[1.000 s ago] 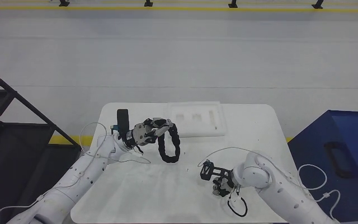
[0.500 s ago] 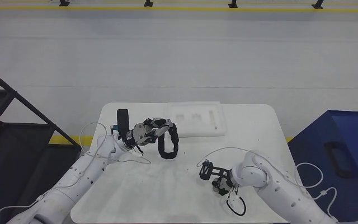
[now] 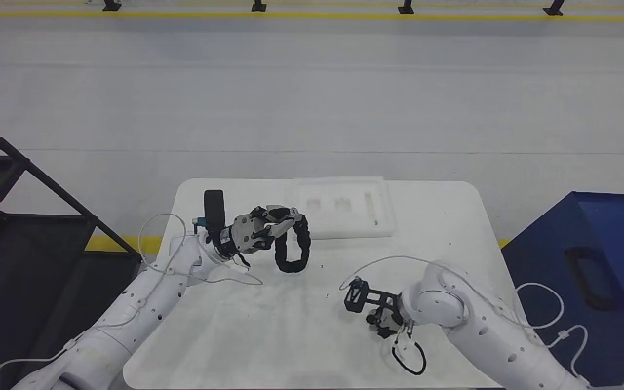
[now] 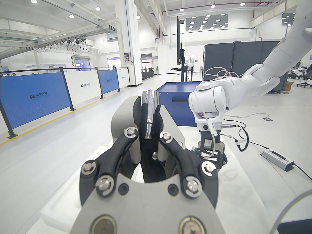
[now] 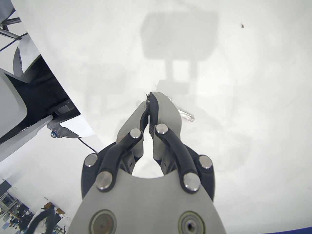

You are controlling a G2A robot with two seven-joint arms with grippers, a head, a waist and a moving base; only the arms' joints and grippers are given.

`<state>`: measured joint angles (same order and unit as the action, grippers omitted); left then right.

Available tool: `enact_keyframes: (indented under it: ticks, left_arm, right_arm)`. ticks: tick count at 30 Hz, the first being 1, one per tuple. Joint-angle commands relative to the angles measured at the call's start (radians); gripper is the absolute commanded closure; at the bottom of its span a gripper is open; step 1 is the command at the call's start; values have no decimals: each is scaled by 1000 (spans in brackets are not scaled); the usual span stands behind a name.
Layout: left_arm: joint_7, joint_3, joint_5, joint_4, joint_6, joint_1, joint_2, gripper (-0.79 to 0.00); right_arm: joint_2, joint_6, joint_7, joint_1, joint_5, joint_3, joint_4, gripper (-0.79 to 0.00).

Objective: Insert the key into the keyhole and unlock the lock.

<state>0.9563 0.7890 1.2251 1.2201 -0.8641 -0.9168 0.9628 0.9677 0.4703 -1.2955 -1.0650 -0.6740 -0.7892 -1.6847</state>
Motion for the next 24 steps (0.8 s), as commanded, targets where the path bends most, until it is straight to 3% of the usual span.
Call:
enact_keyframes:
  ticks: [1,6,11,24]
  left_arm:
    - [0,0,0,0,0,0,0,0]
    - [0,0,0,0,0,0,0,0]
    - [0,0,0,0,0,0,0,0]
    - [0,0,0,0,0,0,0,0]
  right_arm:
    - [-8,-2,5,-10,-9,-21,-44,0]
    - [-27,2,63,-29,-33,-94,-129,0]
    - [-32,42,149,-6,-20,-143,-117,0]
    - [35,145,295,319,107,-74,258,0]
